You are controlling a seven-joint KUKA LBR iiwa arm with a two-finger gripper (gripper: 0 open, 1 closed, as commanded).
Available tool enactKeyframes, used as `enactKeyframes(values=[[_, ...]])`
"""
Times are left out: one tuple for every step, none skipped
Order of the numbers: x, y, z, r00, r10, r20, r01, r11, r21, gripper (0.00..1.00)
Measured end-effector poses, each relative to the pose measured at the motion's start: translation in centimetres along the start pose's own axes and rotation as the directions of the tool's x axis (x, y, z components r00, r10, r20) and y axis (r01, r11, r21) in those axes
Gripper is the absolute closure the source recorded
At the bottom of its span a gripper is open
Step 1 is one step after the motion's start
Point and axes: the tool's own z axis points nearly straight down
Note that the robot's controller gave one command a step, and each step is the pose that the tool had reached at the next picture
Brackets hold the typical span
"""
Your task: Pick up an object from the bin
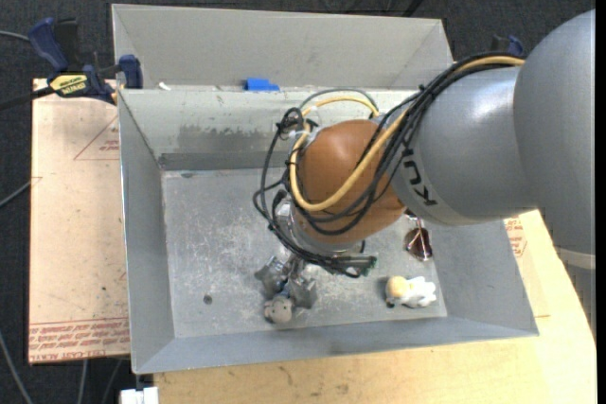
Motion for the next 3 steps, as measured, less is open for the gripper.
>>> enactKeyframes(values=[[-0.1, 0.0, -1.2, 1.0, 0.001, 0.003, -0.001, 1.0, 0.002, 1.0], [-0.1, 0.0, -2.0, 1.0, 0.001, 0.001, -0.001, 1.0, 0.001, 1.0], [0.0, 0.1, -3.7, 1.0, 0.002, 0.0, -0.002, 1.0, 0.0, 1.0]])
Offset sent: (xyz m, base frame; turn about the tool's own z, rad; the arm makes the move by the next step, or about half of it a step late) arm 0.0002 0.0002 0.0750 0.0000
